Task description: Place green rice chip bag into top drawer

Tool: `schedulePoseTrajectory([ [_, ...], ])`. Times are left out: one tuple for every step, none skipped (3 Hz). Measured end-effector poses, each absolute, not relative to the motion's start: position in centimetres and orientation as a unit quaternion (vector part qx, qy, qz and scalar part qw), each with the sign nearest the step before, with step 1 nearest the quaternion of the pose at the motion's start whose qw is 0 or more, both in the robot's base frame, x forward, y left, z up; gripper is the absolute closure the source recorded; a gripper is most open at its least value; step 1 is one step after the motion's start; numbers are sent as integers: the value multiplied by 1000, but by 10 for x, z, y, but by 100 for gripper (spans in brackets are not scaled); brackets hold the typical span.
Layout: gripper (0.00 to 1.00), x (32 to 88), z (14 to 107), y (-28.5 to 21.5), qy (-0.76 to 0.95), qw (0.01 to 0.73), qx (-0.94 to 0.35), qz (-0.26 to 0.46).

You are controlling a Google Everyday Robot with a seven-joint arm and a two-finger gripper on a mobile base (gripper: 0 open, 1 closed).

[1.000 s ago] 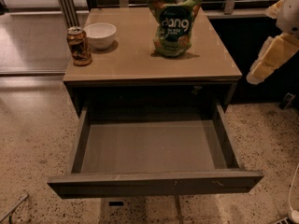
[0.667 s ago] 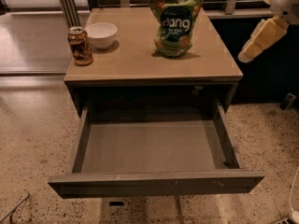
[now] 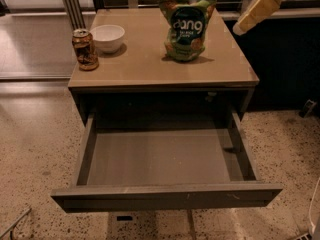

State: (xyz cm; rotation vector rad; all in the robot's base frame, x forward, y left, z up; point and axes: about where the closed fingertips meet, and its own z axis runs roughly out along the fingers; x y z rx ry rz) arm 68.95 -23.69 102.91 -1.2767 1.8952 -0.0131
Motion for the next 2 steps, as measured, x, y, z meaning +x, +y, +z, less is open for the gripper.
schedulePoseTrajectory([
  [0, 718, 1030, -218, 726, 450, -520, 23],
  [0, 721, 1035, -220, 723, 457, -518, 22],
])
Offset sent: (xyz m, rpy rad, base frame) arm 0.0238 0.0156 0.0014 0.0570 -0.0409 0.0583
